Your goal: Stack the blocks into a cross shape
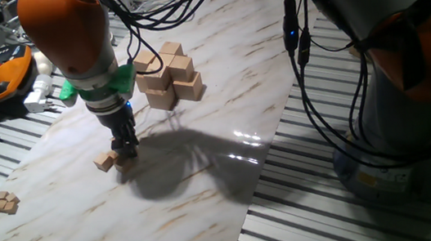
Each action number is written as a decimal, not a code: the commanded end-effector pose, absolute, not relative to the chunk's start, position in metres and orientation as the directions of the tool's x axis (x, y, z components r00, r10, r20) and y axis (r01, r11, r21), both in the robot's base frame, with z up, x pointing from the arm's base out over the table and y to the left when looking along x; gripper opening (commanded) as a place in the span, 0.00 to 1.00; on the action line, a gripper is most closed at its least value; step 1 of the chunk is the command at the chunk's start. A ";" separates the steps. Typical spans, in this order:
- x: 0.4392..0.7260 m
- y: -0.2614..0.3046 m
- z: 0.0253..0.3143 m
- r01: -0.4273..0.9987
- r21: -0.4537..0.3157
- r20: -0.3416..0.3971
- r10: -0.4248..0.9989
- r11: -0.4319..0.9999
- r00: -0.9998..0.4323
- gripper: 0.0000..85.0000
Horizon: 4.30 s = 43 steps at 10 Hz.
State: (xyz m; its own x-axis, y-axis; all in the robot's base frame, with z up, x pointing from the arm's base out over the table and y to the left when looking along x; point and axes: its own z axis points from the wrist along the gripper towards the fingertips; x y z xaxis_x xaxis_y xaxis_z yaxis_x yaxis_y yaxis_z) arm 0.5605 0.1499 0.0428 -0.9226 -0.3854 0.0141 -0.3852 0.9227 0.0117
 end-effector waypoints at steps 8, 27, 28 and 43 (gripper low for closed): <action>0.565 0.117 0.137 -0.279 0.042 0.051 -0.281 0.959 -0.958 0.00; 0.566 0.030 0.215 -0.068 -0.006 0.100 -0.067 0.998 -0.993 0.00; 0.566 0.030 0.215 -0.074 -0.016 0.097 -0.072 0.997 -0.993 0.00; 0.593 -0.111 0.186 -0.098 0.001 0.073 -0.098 0.995 -0.992 0.00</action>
